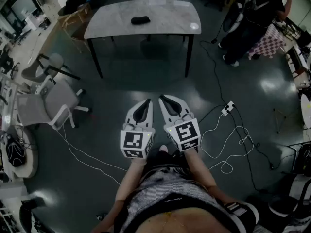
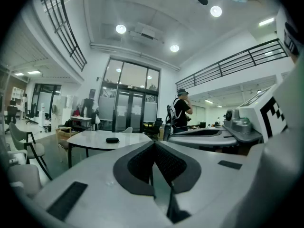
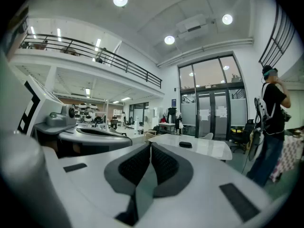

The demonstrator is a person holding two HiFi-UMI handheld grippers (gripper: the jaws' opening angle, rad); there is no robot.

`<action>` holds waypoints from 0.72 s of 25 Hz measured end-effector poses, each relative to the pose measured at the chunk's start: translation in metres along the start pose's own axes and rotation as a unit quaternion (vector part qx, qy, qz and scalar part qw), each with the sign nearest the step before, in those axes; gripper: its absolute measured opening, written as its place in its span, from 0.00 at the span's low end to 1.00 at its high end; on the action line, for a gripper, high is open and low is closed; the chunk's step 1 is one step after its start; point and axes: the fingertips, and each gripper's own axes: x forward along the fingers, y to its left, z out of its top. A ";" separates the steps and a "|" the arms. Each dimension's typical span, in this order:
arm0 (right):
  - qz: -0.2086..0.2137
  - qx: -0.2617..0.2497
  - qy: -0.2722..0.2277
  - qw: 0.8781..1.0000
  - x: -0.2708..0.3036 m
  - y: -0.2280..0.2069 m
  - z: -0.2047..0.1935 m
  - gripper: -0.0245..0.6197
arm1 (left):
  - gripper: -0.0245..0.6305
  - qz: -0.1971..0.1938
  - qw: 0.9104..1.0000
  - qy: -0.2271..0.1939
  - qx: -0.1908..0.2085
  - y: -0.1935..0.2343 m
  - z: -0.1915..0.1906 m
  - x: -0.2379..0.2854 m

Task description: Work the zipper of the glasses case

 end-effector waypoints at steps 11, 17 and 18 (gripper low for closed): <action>-0.005 0.002 0.011 1.000 0.036 -0.008 -0.002 0.14 | 0.03 -0.008 1.000 0.003 -0.006 0.033 -0.001 0.026; -0.023 0.005 0.004 1.000 0.083 -0.029 0.005 0.14 | 0.03 -0.033 0.999 0.000 -0.008 0.070 0.005 0.071; -0.026 0.001 0.006 1.000 0.092 -0.033 0.006 0.14 | 0.03 -0.037 0.999 -0.001 -0.007 0.076 0.007 0.079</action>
